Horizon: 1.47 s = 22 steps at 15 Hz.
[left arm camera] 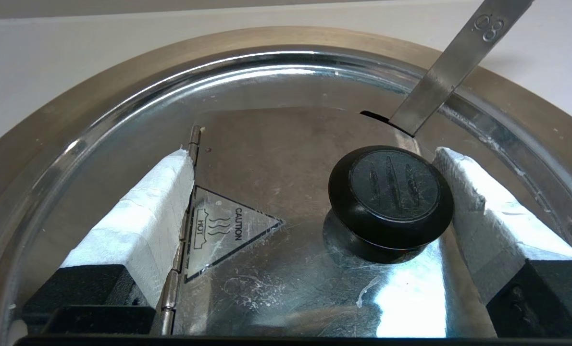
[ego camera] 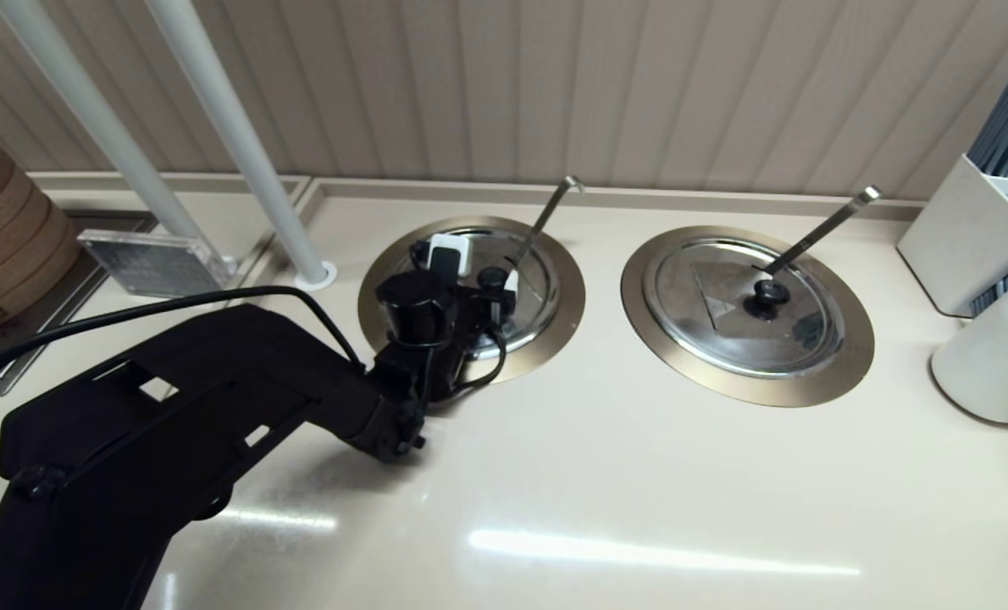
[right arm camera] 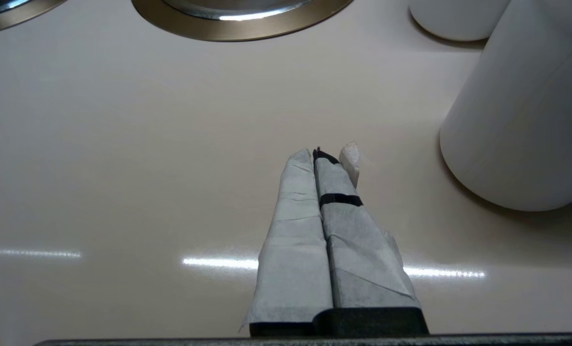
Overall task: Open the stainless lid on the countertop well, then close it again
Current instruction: Open the lid
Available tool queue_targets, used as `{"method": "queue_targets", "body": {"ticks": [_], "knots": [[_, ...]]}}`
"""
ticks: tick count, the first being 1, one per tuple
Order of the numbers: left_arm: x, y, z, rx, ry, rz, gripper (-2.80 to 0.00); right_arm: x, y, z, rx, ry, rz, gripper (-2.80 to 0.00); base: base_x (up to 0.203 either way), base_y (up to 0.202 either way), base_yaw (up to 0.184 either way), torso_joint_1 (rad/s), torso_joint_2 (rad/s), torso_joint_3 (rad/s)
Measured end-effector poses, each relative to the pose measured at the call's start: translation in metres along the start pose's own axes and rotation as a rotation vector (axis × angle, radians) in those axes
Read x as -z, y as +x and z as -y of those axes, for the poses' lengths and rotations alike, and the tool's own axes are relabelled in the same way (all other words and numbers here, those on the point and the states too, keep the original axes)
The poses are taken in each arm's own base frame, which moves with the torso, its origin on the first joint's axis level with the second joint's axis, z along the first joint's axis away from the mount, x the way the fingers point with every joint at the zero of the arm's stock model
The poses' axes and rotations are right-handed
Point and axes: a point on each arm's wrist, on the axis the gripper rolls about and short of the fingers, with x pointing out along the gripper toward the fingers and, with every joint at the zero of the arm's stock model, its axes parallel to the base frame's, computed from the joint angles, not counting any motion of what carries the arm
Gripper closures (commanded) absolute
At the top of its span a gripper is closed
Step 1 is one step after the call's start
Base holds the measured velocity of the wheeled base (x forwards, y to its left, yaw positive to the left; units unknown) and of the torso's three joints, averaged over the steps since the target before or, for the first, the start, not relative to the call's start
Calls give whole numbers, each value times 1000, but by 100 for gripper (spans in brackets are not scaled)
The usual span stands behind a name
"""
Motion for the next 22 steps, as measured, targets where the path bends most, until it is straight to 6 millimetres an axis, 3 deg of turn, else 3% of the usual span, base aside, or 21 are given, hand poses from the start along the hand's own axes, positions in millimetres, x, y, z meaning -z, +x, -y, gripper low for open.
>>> {"method": "queue_targets", "body": {"ticks": [9,22], "knots": [[-33,-5,-12,-22,-21,58,-280,0,0,0,0,0,0,0,0,0,0,0,0,0],[-61,0,-73,-139,-7,114,-280,0,0,0,0,0,0,0,0,0,0,0,0,0]]}}
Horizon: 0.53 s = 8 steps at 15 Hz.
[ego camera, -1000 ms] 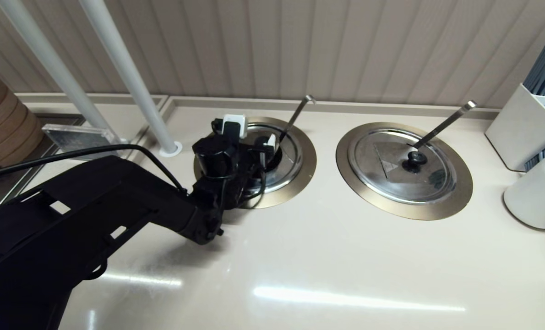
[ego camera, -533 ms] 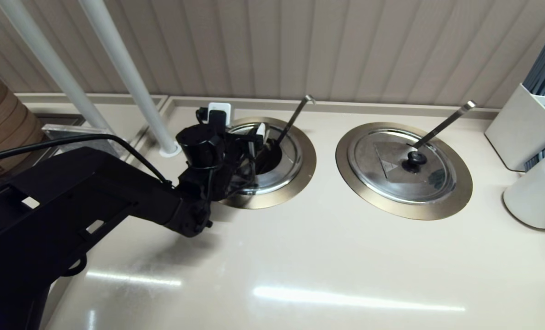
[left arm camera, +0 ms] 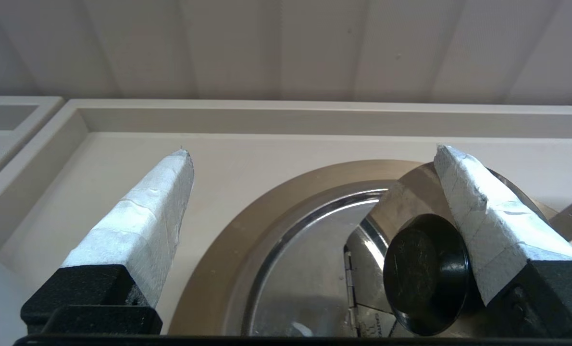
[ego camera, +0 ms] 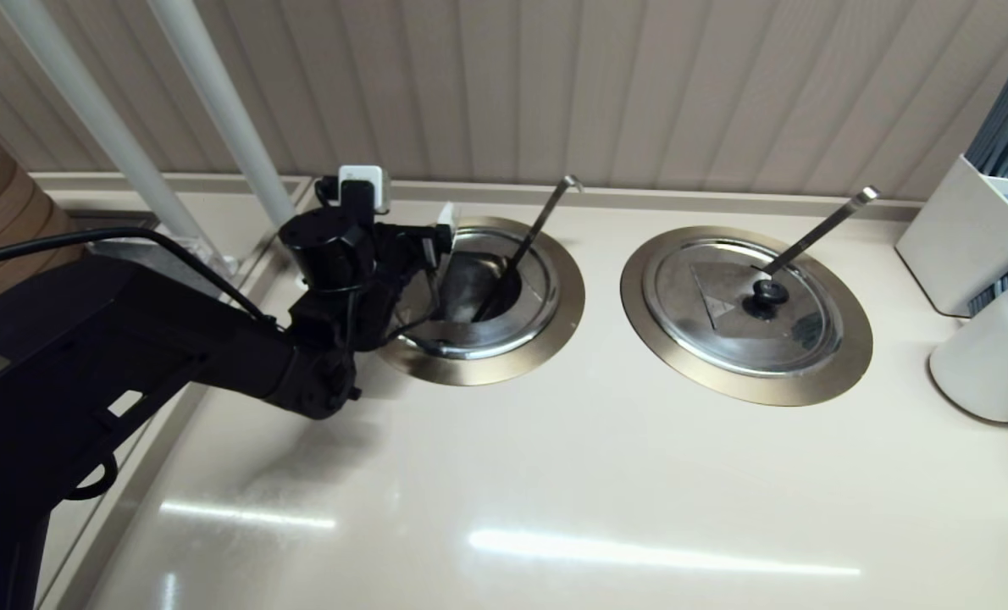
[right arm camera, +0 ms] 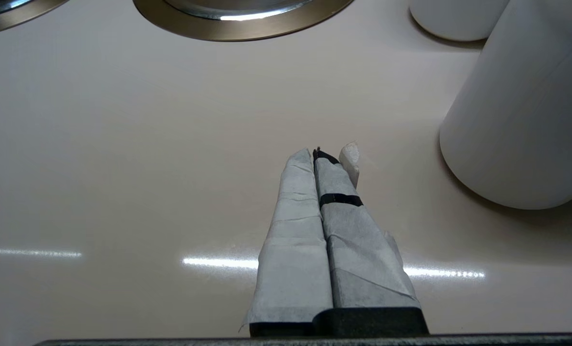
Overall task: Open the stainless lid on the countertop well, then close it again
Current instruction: Open the lid
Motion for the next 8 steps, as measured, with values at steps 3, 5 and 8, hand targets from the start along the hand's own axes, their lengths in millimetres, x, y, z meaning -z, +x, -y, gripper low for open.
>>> {"method": "queue_targets", "body": {"ticks": [3,5,8], "knots": [[-5,1,-8,-20,4,7,-280,0,0,0,0,0,0,0,0,0,0,0,0,0],[-9,1,-17,-40,9,11,-280,0,0,0,0,0,0,0,0,0,0,0,0,0],[-8,2,-25,-55,18,6,-280,0,0,0,0,0,0,0,0,0,0,0,0,0]]}}
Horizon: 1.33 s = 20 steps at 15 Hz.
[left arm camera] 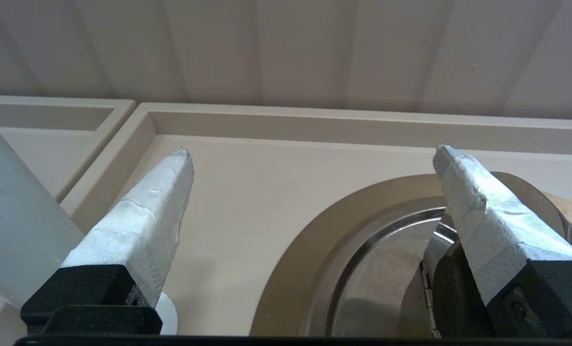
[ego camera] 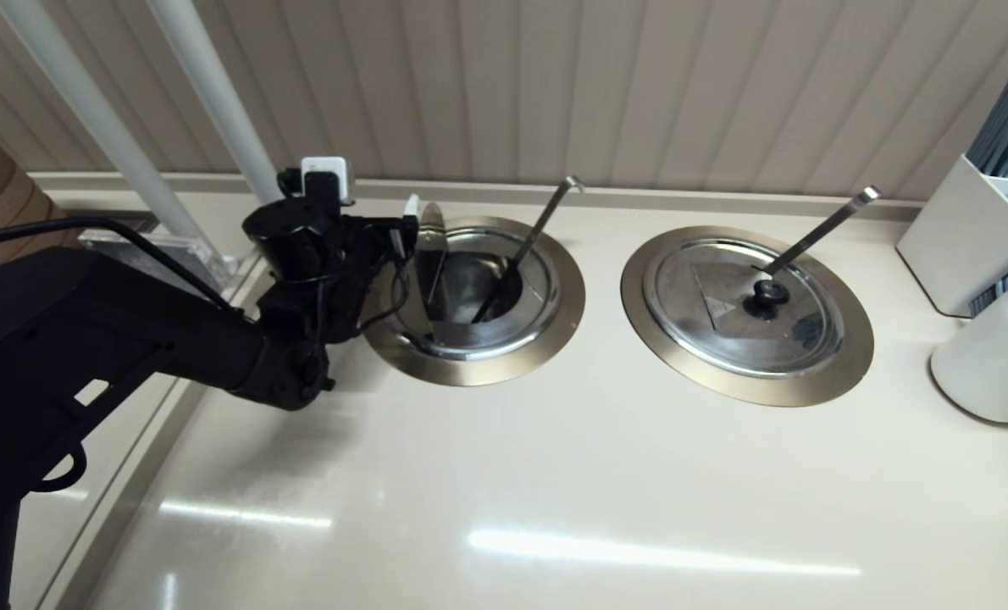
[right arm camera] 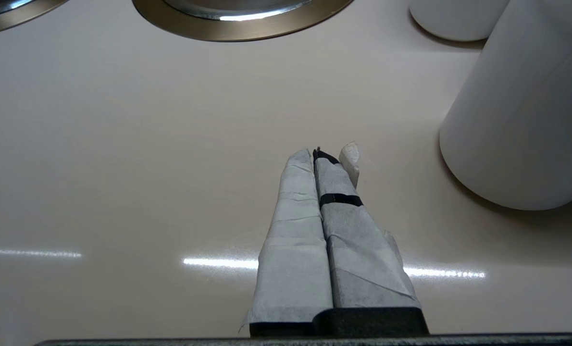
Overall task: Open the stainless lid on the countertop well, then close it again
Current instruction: Open the lid, then stir with a spoon
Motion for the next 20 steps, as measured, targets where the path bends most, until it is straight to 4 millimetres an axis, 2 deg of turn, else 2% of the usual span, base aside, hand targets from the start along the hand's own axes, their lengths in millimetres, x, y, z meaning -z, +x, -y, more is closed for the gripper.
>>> {"method": "queue_targets", "body": {"ticks": [4,10,12,14,17,20], "knots": [[-8,3,-14,-18,6,18,-280,0,0,0,0,0,0,0,0,0,0,0,0,0],[-55,-6,-28,-33,-22,109,-280,0,0,0,0,0,0,0,0,0,0,0,0,0],[-63,-13,-21,-10,-46,105,-280,0,0,0,0,-1,0,0,0,0,0,0,0,0],[-67,-21,-3,43,-92,85,-280,0,0,0,0,0,0,0,0,0,0,0,0,0],[-56,-28,13,99,-103,30,-280,0,0,0,0,0,0,0,0,0,0,0,0,0],[-41,-34,27,226,-85,-61,-280,0,0,0,1,0,0,0,0,0,0,0,0,0]]}}
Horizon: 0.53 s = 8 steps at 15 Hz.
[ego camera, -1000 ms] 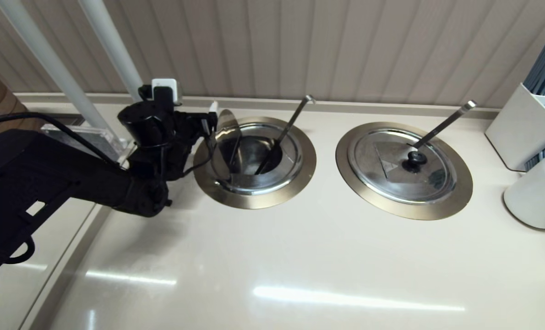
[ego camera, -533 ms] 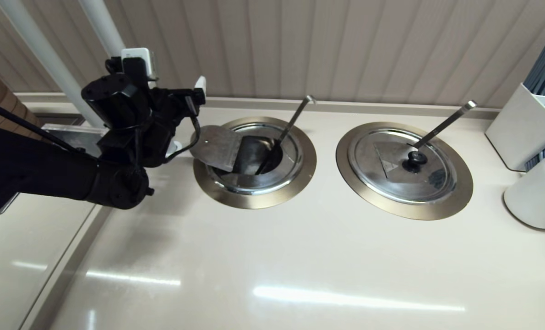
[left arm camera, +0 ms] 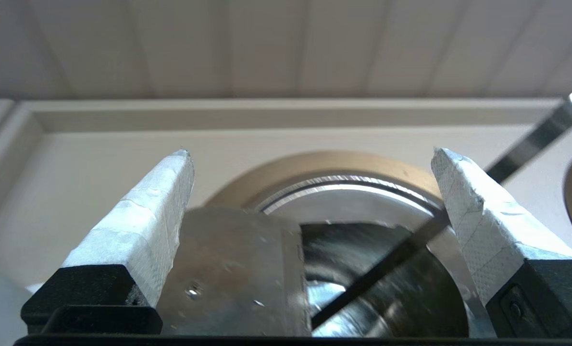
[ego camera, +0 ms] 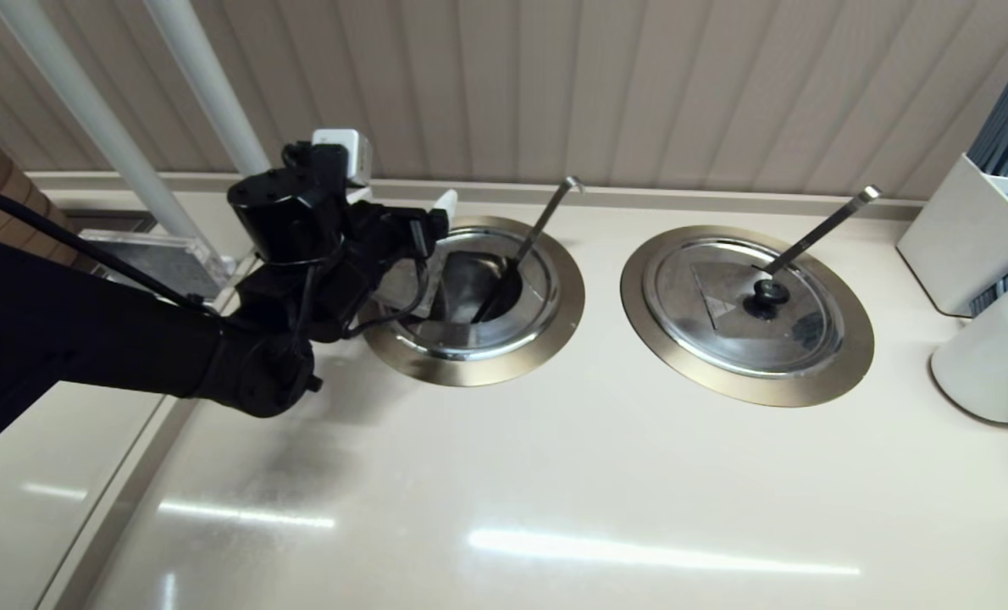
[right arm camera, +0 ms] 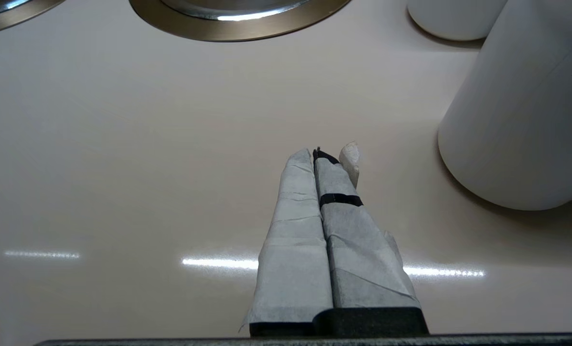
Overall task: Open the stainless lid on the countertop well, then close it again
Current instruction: Stir with a spoon
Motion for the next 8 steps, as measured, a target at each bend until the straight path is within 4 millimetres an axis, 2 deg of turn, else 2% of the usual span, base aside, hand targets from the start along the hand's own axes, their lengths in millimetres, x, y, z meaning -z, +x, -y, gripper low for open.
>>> {"method": "queue_targets", "body": {"ticks": [5,8], "knots": [[4,20,22,167,6,-121,-280,0,0,0,0,0,0,0,0,0,0,0,0,0],[18,39,32,237,13,-187,-280,0,0,0,-1,0,0,0,0,0,0,0,0,0]]}}
